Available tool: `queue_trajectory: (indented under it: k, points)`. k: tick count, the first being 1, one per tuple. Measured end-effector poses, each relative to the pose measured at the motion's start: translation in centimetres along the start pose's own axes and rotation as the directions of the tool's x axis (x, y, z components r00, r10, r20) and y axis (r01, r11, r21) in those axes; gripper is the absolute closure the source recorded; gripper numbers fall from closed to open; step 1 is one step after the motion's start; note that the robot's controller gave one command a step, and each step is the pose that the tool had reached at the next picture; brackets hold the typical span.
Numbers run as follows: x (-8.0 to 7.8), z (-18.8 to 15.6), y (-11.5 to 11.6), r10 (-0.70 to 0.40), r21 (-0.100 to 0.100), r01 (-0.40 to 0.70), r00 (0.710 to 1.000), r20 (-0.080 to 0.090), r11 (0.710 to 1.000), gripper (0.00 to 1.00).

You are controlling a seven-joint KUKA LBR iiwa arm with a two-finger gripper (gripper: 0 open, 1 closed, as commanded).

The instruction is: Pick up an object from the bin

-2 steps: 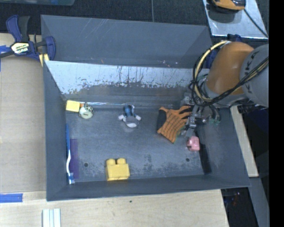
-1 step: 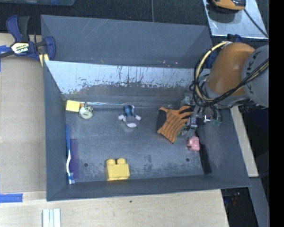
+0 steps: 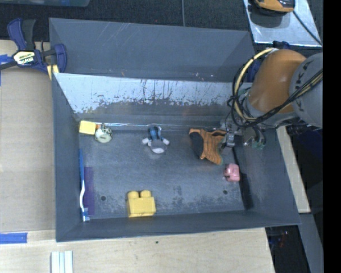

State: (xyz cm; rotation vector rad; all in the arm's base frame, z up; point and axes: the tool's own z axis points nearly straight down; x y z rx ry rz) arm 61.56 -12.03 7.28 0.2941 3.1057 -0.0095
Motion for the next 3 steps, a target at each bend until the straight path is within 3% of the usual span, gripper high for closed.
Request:
queue_trajectory:
  k: [2, 3]
  points:
    - [0.1, -1.1, 0.0, -0.002, 0.000, 0.002, 1.000, -0.001, 1.000, 1.00]
    - [0.0, -3.9, 0.0, -0.002, 0.000, 0.002, 1.000, -0.002, 1.000, 1.00]
